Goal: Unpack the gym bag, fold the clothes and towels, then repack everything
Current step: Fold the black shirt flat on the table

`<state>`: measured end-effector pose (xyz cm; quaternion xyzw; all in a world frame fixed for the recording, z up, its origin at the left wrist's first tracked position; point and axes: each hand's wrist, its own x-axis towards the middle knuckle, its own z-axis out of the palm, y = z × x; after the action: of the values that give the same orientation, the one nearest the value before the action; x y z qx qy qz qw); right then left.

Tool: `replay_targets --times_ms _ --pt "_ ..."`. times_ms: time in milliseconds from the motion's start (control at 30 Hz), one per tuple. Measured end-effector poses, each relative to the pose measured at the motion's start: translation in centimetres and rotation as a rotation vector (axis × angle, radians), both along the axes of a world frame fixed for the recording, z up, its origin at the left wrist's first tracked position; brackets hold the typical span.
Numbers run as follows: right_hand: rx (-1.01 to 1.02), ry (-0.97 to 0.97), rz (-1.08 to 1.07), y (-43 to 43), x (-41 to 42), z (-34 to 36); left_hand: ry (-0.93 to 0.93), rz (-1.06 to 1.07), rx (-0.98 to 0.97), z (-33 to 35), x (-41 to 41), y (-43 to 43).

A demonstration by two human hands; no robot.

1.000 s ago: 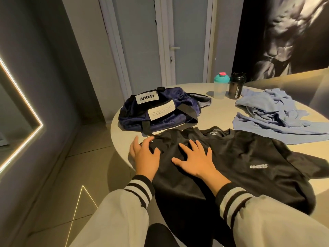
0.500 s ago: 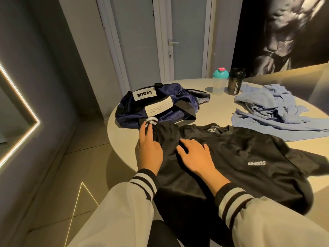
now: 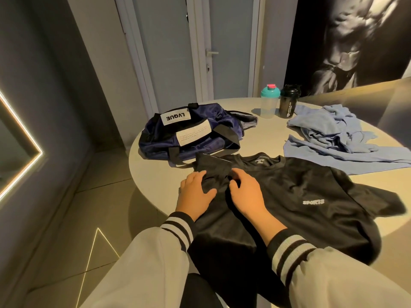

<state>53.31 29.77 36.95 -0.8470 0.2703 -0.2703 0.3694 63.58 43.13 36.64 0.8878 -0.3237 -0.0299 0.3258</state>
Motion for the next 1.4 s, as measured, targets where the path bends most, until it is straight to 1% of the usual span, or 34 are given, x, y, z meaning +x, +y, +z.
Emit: replay_targets --times_ms 33,133,200,267,333,400,467,533,600,767,900,967,1033,1133,1167,1233,1333,1400 --pt "-0.069 0.059 0.044 0.0 0.2 -0.2 -0.022 0.024 0.016 -0.2 0.1 0.1" --pt "-0.310 0.331 0.152 -0.1 0.7 -0.6 -0.166 0.106 0.098 -0.4 1.0 0.3" --pt "-0.325 0.439 0.220 -0.2 1.0 -0.5 -0.238 0.171 0.153 -0.4 1.6 0.6" --pt "-0.294 0.486 0.279 -0.7 1.5 -0.2 -0.271 0.201 0.145 -0.5 1.8 0.7" --pt "-0.264 0.459 0.288 -1.4 1.7 0.4 -0.322 0.185 0.080 -0.5 1.9 0.6" --pt "-0.206 0.335 0.230 -2.1 1.5 0.4 -0.380 0.113 -0.039 -0.3 1.7 0.5" --pt "-0.142 0.217 0.184 -2.1 1.1 0.1 -0.328 -0.034 -0.141 0.3 1.1 0.6" --pt "-0.106 0.176 0.198 -1.8 0.8 -0.1 -0.259 -0.192 -0.108 0.6 0.2 0.8" --pt "-0.133 0.184 0.210 -1.5 0.7 -0.5 -0.216 -0.261 -0.044 0.4 -0.2 0.8" --pt "-0.116 0.202 0.080 -1.7 0.3 -0.4 -0.177 -0.237 0.080 0.2 0.2 0.6" --pt "-0.221 0.053 -0.058 -0.5 -0.5 1.7 -0.201 -0.202 0.125 0.1 0.7 0.2" --pt "-0.195 0.096 -0.117 -0.4 -0.8 2.6 -0.190 -0.205 0.139 0.1 0.8 0.2" --pt "-0.157 0.200 -0.169 -0.7 -1.2 2.7 -0.198 -0.215 0.181 0.1 0.7 0.2" --pt "-0.139 0.375 -0.172 -1.2 -1.8 2.0 -0.183 -0.214 0.223 0.2 0.5 0.3" --pt "-0.154 0.398 -0.151 -1.4 -2.0 1.7 -0.181 -0.212 0.222 0.2 0.4 0.3" --pt "-0.208 0.375 -0.085 -1.6 -2.2 1.0 -0.188 -0.211 0.197 0.3 0.3 0.3" --pt "-0.235 0.376 0.028 -1.6 -2.5 1.1 -0.246 -0.243 0.097 0.2 0.2 0.5" --pt "-0.242 0.415 0.091 -1.5 -2.7 1.3 -0.234 -0.261 0.041 0.2 0.2 0.8"
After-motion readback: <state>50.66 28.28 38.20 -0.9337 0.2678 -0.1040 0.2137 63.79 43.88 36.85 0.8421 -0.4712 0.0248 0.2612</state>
